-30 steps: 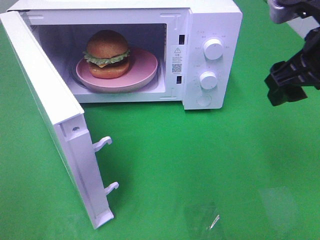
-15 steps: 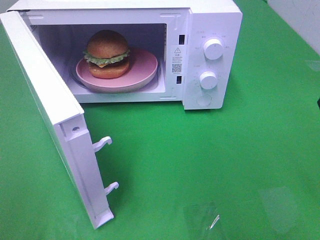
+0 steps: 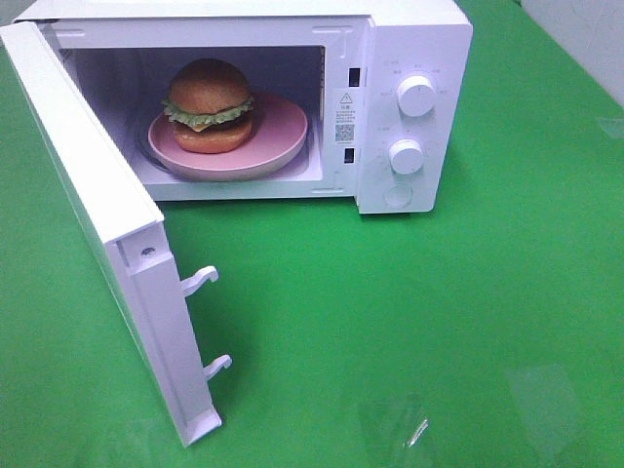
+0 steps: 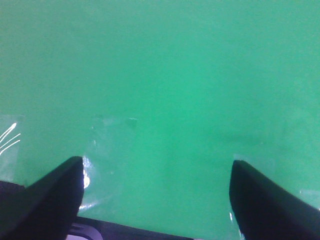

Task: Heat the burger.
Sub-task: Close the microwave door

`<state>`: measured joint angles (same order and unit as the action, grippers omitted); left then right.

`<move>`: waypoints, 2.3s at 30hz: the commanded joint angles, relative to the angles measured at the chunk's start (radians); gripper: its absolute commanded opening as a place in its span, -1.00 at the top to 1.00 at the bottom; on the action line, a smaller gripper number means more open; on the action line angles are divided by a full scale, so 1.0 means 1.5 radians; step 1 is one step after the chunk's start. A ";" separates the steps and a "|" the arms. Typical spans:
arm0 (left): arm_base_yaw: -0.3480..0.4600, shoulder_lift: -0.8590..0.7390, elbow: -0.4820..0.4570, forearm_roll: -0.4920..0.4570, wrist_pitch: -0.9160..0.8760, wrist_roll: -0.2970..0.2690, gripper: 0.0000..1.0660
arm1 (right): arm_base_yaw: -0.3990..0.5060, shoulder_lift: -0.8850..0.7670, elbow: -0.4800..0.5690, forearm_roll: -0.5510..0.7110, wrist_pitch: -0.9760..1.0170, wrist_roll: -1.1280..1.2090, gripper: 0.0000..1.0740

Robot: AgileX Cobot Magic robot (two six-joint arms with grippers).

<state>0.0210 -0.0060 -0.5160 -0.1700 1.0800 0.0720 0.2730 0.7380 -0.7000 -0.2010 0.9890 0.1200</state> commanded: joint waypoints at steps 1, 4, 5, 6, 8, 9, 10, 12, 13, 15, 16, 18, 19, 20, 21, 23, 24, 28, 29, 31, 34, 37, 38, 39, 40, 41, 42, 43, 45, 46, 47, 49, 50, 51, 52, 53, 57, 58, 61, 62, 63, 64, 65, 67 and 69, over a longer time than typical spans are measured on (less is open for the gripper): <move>0.001 -0.003 0.001 -0.004 -0.010 0.002 -0.84 | -0.001 -0.039 0.014 0.003 0.011 -0.003 -0.42; 0.001 -0.003 0.001 -0.004 -0.010 0.002 -0.84 | -0.003 -0.121 0.037 0.005 0.011 -0.021 -0.44; 0.001 -0.003 0.001 -0.004 -0.010 0.002 -0.84 | -0.016 -0.159 0.048 0.017 0.011 -0.023 -0.45; 0.001 -0.003 0.001 -0.004 -0.010 0.002 -0.84 | -0.016 -0.159 0.048 0.017 0.011 -0.023 -0.45; 0.001 -0.003 0.001 -0.004 -0.010 0.002 -0.84 | -0.043 -0.190 0.058 0.030 0.011 -0.031 -0.47; 0.001 -0.003 0.001 -0.004 -0.010 0.002 -0.84 | -0.071 -0.225 0.068 0.045 0.012 -0.045 -0.47; 0.001 -0.003 0.001 -0.004 -0.010 0.002 -0.84 | -0.071 -0.225 0.068 0.045 0.012 -0.045 -0.47; 0.001 -0.003 0.001 -0.004 -0.010 0.002 -0.84 | -0.095 -0.255 0.080 0.059 0.011 -0.061 -0.47; 0.001 -0.003 0.001 -0.004 -0.010 0.002 -0.84 | -0.107 -0.271 0.087 0.065 0.010 -0.063 -0.47; 0.001 -0.003 0.001 -0.004 -0.010 0.002 -0.84 | -0.126 -0.299 0.097 0.075 0.009 -0.063 -0.46; 0.001 -0.003 0.001 -0.004 -0.010 0.002 -0.84 | -0.143 -0.325 0.107 0.079 0.009 -0.063 -0.45; 0.001 -0.003 0.001 -0.004 -0.010 0.002 -0.84 | -0.159 -0.353 0.119 0.079 0.009 -0.066 -0.44; 0.001 -0.003 0.001 -0.004 -0.010 0.002 -0.84 | -0.159 -0.353 0.119 0.079 0.009 -0.066 -0.44; 0.001 -0.003 0.001 -0.004 -0.010 0.002 -0.84 | -0.169 -0.377 0.131 0.079 -0.003 -0.067 -0.42; 0.001 -0.003 0.001 -0.004 -0.010 0.002 -0.84 | -0.169 -0.377 0.131 0.079 -0.003 -0.067 -0.42; 0.001 -0.003 0.001 -0.004 -0.010 0.002 -0.84 | -0.173 -0.404 0.140 0.081 -0.018 -0.067 -0.41; 0.001 -0.003 0.001 -0.004 -0.010 0.002 -0.84 | -0.173 -0.425 0.140 0.081 -0.018 -0.067 -0.41; 0.001 -0.003 0.001 -0.004 -0.010 0.002 -0.84 | -0.173 -0.459 0.140 0.081 -0.018 -0.067 -0.41; 0.001 -0.003 0.001 -0.004 -0.010 0.002 -0.84 | -0.173 -0.483 0.140 0.081 -0.018 -0.067 -0.41; 0.001 -0.003 0.001 -0.004 -0.010 0.002 -0.84 | -0.173 -0.507 0.140 0.081 -0.018 -0.067 -0.41; 0.001 -0.003 0.001 -0.004 -0.010 0.002 -0.84 | -0.173 -0.513 0.140 0.081 -0.018 -0.066 -0.41; 0.001 -0.003 0.001 -0.004 -0.010 0.002 -0.84 | -0.173 -0.513 0.140 0.081 -0.018 -0.067 -0.41; 0.001 -0.003 0.001 -0.004 -0.010 0.002 -0.84 | -0.173 -0.513 0.140 0.081 -0.018 -0.067 -0.41; 0.001 -0.003 0.001 -0.004 -0.010 0.002 -0.84 | -0.173 -0.513 0.140 0.081 -0.018 -0.067 -0.41; 0.001 -0.003 0.001 -0.004 -0.010 0.002 -0.84 | -0.173 -0.513 0.140 0.081 -0.018 -0.067 -0.41; 0.001 -0.003 0.001 -0.004 -0.010 0.002 -0.84 | -0.173 -0.513 0.140 0.081 -0.018 -0.067 -0.41; 0.001 -0.003 0.001 -0.004 -0.010 0.002 -0.84 | -0.173 -0.513 0.140 0.081 -0.018 -0.067 -0.41; 0.001 -0.003 0.001 -0.004 -0.010 0.002 -0.84 | -0.173 -0.513 0.140 0.081 -0.018 -0.067 -0.41; 0.001 -0.003 0.001 -0.004 -0.010 0.002 -0.84 | -0.173 -0.513 0.140 0.081 -0.018 -0.067 -0.41; 0.001 -0.003 0.001 -0.004 -0.010 0.002 -0.84 | -0.173 -0.513 0.140 0.081 -0.018 -0.067 -0.41; 0.001 -0.003 0.001 -0.004 -0.010 0.002 -0.84 | -0.173 -0.513 0.140 0.081 -0.018 -0.067 -0.41; 0.001 -0.003 0.001 -0.004 -0.010 0.002 -0.84 | -0.173 -0.513 0.140 0.081 -0.018 -0.067 -0.41; 0.001 -0.003 0.001 -0.004 -0.010 0.002 -0.84 | -0.173 -0.513 0.140 0.081 -0.018 -0.067 -0.41; 0.001 -0.003 0.001 -0.004 -0.010 0.002 -0.84 | -0.173 -0.513 0.140 0.081 -0.018 -0.067 -0.41; 0.001 -0.003 0.001 -0.004 -0.010 0.002 -0.84 | -0.173 -0.513 0.140 0.081 -0.018 -0.067 -0.41; 0.001 -0.003 0.001 -0.004 -0.010 0.002 -0.84 | -0.173 -0.513 0.140 0.081 -0.018 -0.067 -0.41; 0.001 -0.003 0.001 -0.004 -0.010 0.002 -0.84 | -0.173 -0.513 0.140 0.081 -0.018 -0.067 -0.41; 0.001 -0.003 0.001 -0.004 -0.010 0.002 -0.84 | -0.173 -0.513 0.140 0.081 -0.018 -0.067 -0.41; 0.001 -0.003 0.001 -0.004 -0.010 0.002 -0.84 | -0.173 -0.513 0.140 0.081 -0.018 -0.067 -0.41; 0.001 -0.003 0.001 -0.004 -0.010 0.002 -0.84 | -0.173 -0.513 0.140 0.081 -0.018 -0.067 -0.41; 0.001 -0.003 0.001 -0.004 -0.010 0.002 -0.84 | -0.173 -0.513 0.140 0.081 -0.018 -0.067 -0.41; 0.001 -0.003 0.001 -0.004 -0.010 0.002 -0.84 | -0.173 -0.513 0.140 0.081 -0.018 -0.067 -0.41; 0.001 -0.003 0.001 -0.004 -0.010 0.002 -0.84 | -0.173 -0.513 0.140 0.081 -0.018 -0.067 -0.41; 0.001 -0.003 0.001 -0.004 -0.010 0.002 -0.84 | -0.173 -0.513 0.140 0.081 -0.018 -0.067 -0.41; 0.001 -0.003 0.001 -0.004 -0.010 0.002 -0.84 | -0.173 -0.513 0.140 0.081 -0.018 -0.067 -0.41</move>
<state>0.0210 -0.0060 -0.5160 -0.1700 1.0800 0.0720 0.0160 -0.0030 -0.4920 -0.0810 0.9740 0.0330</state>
